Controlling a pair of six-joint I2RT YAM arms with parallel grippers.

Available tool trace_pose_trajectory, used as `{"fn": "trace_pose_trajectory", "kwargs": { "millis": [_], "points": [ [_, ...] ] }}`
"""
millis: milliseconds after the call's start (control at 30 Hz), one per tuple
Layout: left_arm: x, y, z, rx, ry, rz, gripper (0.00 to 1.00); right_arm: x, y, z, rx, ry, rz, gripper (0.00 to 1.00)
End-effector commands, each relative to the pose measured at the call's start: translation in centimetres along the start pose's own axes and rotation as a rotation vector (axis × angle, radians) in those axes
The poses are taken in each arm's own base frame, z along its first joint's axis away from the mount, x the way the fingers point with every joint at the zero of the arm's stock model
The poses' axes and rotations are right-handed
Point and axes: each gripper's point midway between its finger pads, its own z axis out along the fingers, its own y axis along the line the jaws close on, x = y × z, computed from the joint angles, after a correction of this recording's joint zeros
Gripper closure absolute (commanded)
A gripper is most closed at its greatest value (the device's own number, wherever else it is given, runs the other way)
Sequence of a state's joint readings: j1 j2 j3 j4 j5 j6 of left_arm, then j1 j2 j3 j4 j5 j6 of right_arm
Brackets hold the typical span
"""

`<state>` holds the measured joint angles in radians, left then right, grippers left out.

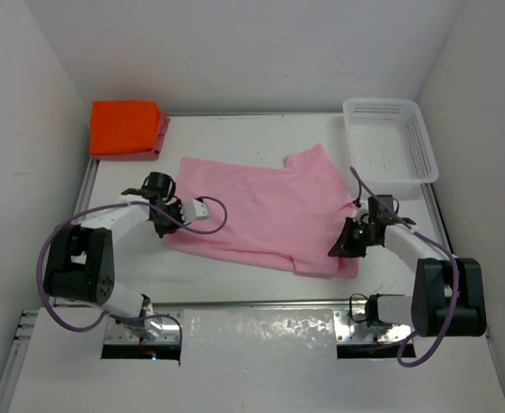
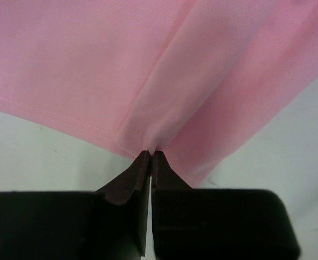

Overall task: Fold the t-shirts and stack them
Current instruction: Grap the side of the flattened tshirt closest away from the robot with both arms

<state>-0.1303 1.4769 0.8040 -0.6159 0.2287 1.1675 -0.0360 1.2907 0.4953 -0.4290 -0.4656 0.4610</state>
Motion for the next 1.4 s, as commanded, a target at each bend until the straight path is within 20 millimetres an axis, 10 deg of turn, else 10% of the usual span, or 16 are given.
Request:
{"fn": "trace_pose_trajectory", "kwargs": {
  "millis": [0, 267, 767, 1367],
  "points": [
    [-0.9, 0.0, -2.3, -0.019, -0.019, -0.045, 1.0, -2.1, 1.5, -1.3, -0.04, -0.077, -0.093, 1.0],
    [-2.3, 1.0, -5.9, -0.1, -0.084, -0.176, 1.0, -5.4, 4.4, -3.6, -0.115, -0.221, -0.208, 1.0],
    [-1.2, 9.4, -3.1, -0.249, -0.046, -0.454, 1.0, -11.4, 3.0, -0.8, -0.038, -0.272, -0.166, 1.0],
    [-1.3, 12.1, -0.4, -0.29, -0.04, -0.563, 1.0, -14.7, 1.9, 1.6, -0.008, -0.301, -0.182, 1.0]
  ]
}}
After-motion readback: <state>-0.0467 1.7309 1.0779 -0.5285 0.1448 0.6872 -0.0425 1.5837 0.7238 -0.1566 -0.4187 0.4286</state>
